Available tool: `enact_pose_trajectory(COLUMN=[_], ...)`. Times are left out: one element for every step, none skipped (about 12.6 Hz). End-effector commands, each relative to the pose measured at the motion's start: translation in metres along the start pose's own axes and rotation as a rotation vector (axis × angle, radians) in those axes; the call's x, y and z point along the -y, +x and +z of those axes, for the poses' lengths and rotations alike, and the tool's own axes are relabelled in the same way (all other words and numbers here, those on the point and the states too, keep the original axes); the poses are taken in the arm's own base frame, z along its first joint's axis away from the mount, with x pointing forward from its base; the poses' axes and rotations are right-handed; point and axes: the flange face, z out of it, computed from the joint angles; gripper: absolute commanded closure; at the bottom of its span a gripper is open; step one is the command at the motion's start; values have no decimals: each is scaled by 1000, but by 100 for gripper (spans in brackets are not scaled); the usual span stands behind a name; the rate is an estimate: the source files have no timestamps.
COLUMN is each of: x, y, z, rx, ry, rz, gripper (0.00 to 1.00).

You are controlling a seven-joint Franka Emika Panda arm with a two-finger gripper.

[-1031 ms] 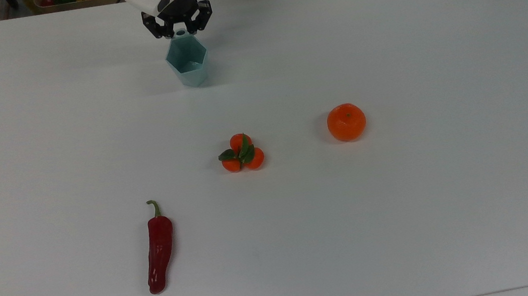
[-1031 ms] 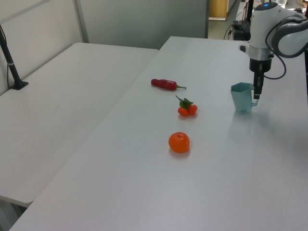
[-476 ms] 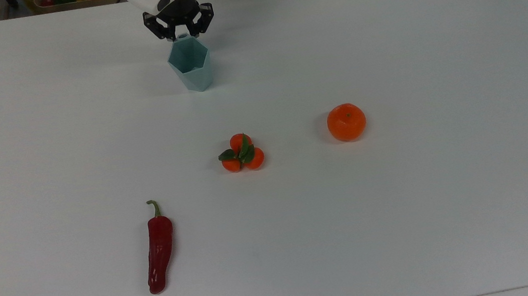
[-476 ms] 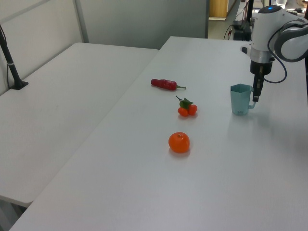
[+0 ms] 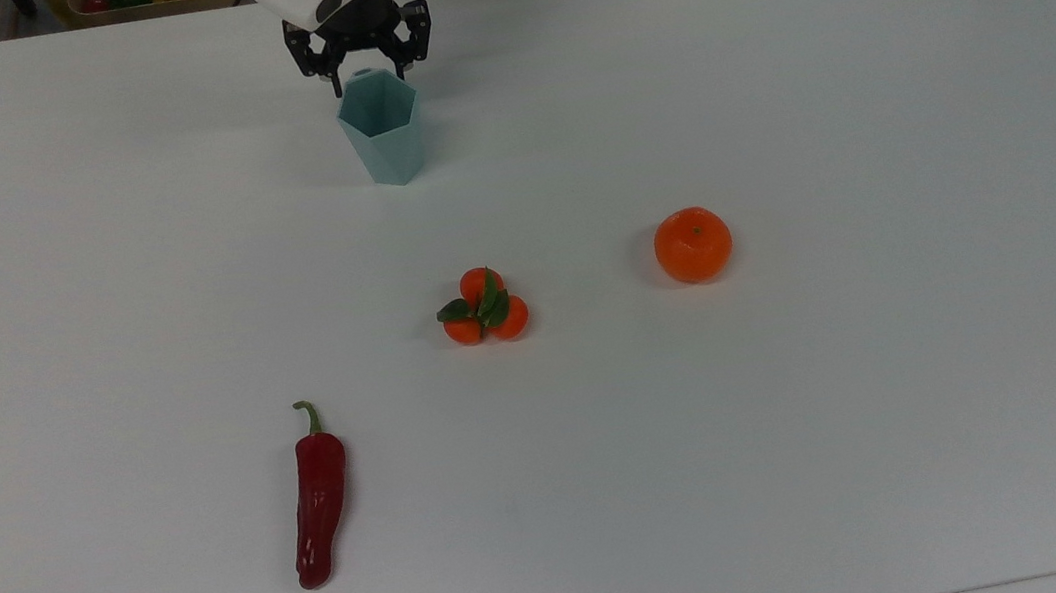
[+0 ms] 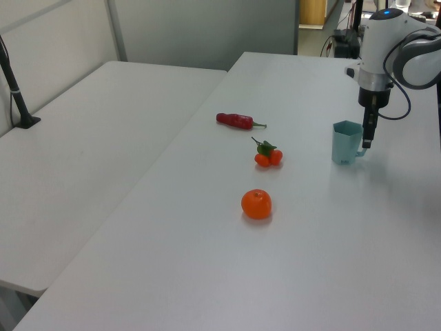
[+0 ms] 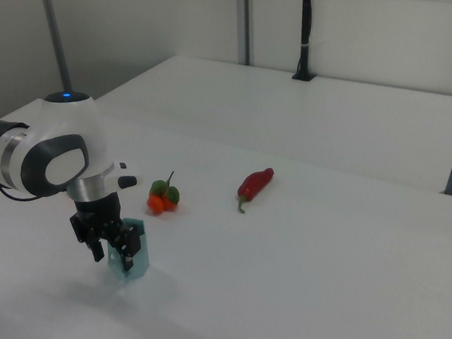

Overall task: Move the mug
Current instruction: 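Lower the teal mug onto the table, then open the gripper and raise it off the mug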

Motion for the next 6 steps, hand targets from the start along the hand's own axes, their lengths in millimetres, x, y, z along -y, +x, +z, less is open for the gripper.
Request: enact_pose_trajectory(x=[16, 18, 22, 22, 21, 18], y=[-3, -1, 5, 9, 16, 24], z=[-17, -23, -38, -48, -68, -93], rx=[40, 55, 66, 66, 61, 57], ry=[-14, -16, -18, -19, -17, -15], rz=[35, 30, 20, 23, 28, 36], gripper=[6, 2, 0, 0, 0, 0])
